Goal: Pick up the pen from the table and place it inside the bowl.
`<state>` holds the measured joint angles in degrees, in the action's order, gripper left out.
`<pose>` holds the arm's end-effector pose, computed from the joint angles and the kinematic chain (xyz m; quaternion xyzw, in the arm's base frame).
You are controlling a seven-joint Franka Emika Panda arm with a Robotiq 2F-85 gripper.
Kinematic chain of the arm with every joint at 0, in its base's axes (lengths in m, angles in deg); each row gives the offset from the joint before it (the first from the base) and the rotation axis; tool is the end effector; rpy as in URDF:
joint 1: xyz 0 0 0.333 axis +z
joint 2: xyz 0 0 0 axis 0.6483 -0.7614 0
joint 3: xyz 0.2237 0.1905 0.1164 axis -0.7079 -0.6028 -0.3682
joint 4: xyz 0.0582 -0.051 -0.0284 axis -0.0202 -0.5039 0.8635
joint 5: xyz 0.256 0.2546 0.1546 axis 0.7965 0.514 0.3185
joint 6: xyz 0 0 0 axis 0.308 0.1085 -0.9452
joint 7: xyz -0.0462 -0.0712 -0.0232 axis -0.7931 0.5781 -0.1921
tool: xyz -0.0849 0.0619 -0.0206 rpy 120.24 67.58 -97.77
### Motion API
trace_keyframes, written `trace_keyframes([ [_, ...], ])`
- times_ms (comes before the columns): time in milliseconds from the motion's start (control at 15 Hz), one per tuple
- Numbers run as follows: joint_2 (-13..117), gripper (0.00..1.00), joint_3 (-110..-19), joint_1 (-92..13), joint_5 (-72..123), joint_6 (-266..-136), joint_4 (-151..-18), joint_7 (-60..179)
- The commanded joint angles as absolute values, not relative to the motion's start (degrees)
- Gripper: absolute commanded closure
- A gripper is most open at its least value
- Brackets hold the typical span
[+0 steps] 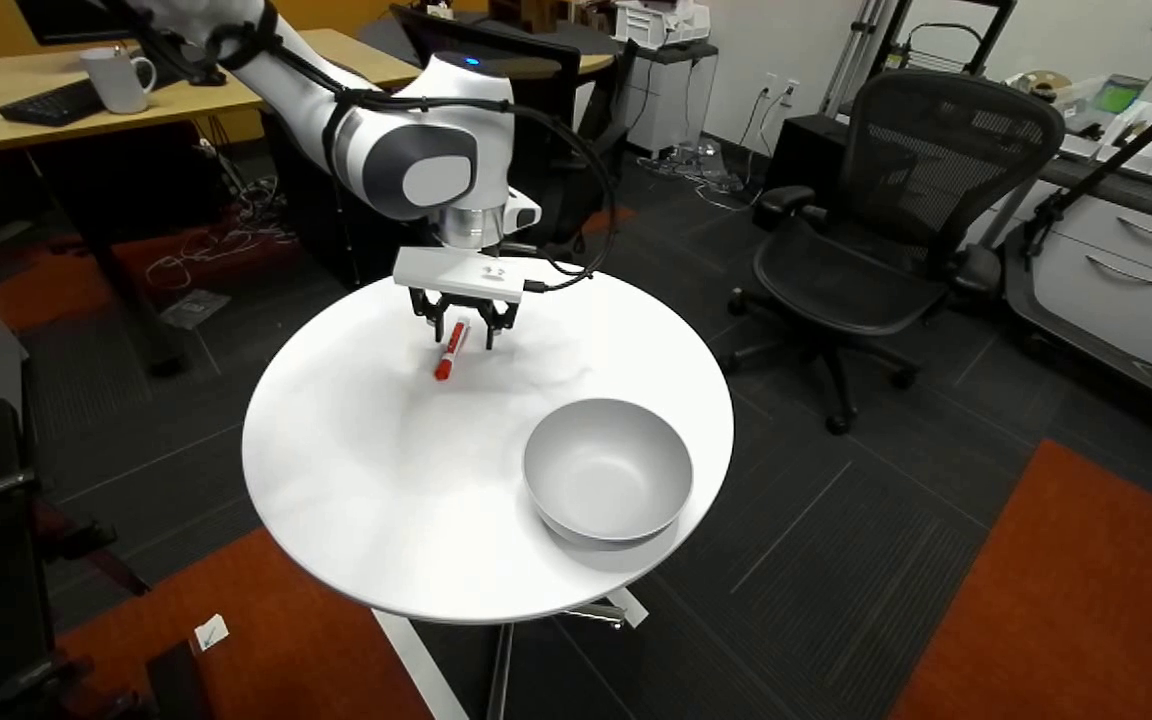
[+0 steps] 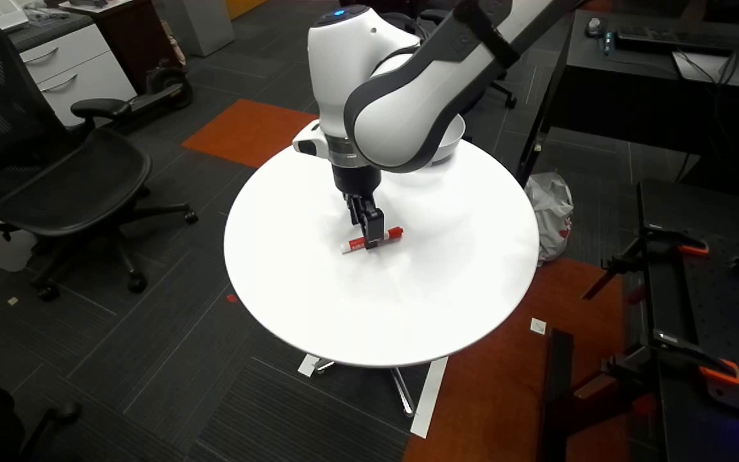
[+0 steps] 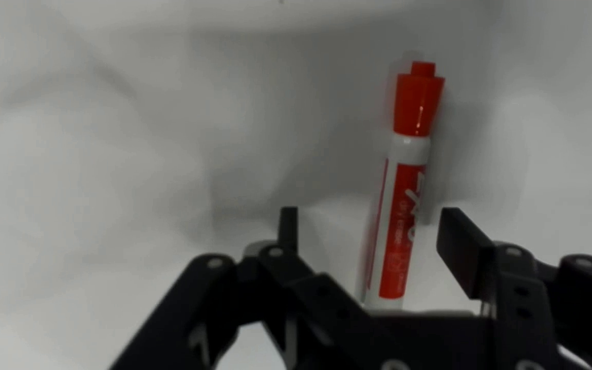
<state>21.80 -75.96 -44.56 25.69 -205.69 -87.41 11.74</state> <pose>0.6719 0.0331 0.1327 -0.9176 -0.3956 0.0079 0.0373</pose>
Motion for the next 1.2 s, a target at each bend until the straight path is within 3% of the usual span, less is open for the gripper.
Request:
trace_keyframes([
  [0, 20.95, 0.59, -76.77, -45.24, 25.6, -203.02, -85.06, 11.51],
  [333, 20.48, 0.99, -76.72, -45.08, 25.52, -202.63, -84.28, 11.63],
  [467, 20.87, 0.95, -76.64, -44.74, 25.5, -202.32, -84.35, 12.18],
  [1133, 38.28, 0.95, -72.63, -45.75, 25.58, -205.94, -93.6, 24.82],
])
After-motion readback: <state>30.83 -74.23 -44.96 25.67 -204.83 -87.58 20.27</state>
